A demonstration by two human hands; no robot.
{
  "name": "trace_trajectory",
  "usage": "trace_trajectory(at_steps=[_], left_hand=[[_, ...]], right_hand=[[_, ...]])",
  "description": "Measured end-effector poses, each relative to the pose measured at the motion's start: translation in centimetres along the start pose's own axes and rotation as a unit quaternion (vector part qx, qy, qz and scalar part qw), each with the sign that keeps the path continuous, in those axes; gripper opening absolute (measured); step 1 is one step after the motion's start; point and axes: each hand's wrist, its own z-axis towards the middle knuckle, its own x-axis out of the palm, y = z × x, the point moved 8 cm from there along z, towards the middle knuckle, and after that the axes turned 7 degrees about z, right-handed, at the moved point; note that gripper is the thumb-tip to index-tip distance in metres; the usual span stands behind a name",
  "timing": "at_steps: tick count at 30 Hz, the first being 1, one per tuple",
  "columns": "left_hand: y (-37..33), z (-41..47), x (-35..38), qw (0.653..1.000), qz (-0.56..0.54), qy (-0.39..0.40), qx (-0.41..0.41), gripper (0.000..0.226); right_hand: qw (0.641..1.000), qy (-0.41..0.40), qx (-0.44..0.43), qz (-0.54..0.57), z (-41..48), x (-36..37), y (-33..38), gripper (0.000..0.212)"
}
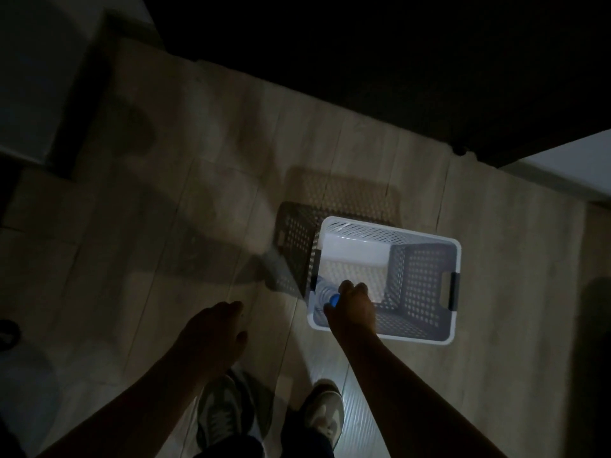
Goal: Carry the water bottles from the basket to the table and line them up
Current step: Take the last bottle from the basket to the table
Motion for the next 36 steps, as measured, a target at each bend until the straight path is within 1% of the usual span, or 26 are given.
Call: trace_trajectory(at_steps=[4,8,11,14,19,21,24,27,30,33,35,36], left_hand=[[0.4,0.3,0.2,1.0,-0.002,0.02,-0.003,0.05],[0.7,0.2,0.2,0.999,-0.032,0.042,-0.008,0.047],[0.7,-0.8,-0.4,0.999,-0.025,0.044,-0.018,0.05],[0.3,-2.6,-1.7,0.999,-0.031,0.03,-0.021,0.047],[-1.4,-7.3,-5.7,0.998,-0.063,0.0,-0.02,0.046],[-2.6,-9.6,-7.9,0.995,-0.094,-0.01,-0.021,0.043],[-4.8,-13.1,-11.2,0.994,-0.11,-0.023,-0.009,0.042],[-6.3,-16.9,-14.2,0.992,-0.119,-0.041,-0.006,0.047],[-7.1,-21.4,-17.7,0.99,-0.111,-0.085,0.013,0.04],[-7.6,-26.0,-20.6,0.983,-0.133,-0.122,0.028,0.046],[-7.9,-28.8,-22.4,0.981,-0.147,-0.123,0.014,0.035],[-8.2,-30.5,-23.1,0.982,-0.154,-0.108,0.007,0.03]], right_hand=[[1.0,-0.003,0.0,0.02,0.8,0.8,-0.3,0.044],[0.999,-0.016,0.003,0.043,0.8,0.3,-0.8,0.041],[0.997,-0.037,0.006,0.073,-0.4,-0.9,-0.7,0.037],[0.995,-0.05,0.005,0.091,-2.5,-3.0,-0.5,0.038],[0.993,-0.055,0.012,0.101,-6.8,-8.3,0.2,0.032],[0.994,-0.052,0.011,0.098,-8.8,-10.9,0.9,0.032],[0.993,-0.06,0.004,0.101,-12.3,-15.1,1.9,0.032],[0.992,-0.077,-0.019,0.097,-16.5,-19.1,3.1,0.035],[0.989,-0.095,-0.058,0.096,-21.1,-23.3,4.9,0.037],[0.982,-0.121,-0.09,0.115,-25.8,-27.9,6.6,0.038],[0.978,-0.132,-0.099,0.128,-28.7,-30.7,7.9,0.037],[0.976,-0.136,-0.103,0.138,-30.4,-32.0,8.6,0.037]])
